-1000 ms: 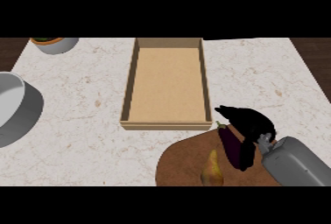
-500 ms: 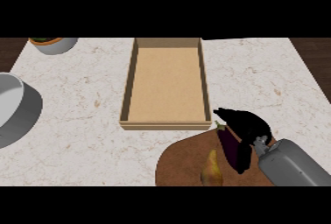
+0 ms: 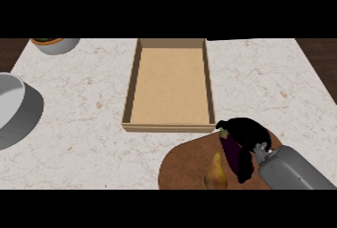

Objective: Pick the eggplant from the cutting board and place it in the cardboard box

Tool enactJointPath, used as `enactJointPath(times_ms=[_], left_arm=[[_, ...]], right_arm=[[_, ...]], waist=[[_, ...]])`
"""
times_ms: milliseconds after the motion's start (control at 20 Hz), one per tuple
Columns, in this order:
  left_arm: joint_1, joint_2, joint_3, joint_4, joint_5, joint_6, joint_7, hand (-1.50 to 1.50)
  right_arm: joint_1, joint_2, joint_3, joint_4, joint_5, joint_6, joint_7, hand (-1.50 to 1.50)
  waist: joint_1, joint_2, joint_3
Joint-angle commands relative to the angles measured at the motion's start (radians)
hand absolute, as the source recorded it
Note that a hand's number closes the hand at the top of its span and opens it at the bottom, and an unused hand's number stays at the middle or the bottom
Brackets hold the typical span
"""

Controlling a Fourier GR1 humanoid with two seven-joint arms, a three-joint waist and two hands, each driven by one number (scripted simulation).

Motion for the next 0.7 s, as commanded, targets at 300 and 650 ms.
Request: enactJointPath(times_ms=[300, 650], left_arm=[[-0.249, -0.117, -0.049, -0.169, 0.058, -0.028, -0.080, 0.00], [-0.136, -0.109, 0.015, -0.139, 0.073, -0.030, -0.086, 0.00]], right_arm=[[-0.040, -0.027, 0.041, -0.035, 0.142, -0.101, -0.034, 1.50], [0.054, 0.033, -0.133, 0.022, 0.234, -0.358, 0.345, 1.50]], waist=[[-0.039, -0.012, -0.009], [-0.143, -0.047, -0.013]])
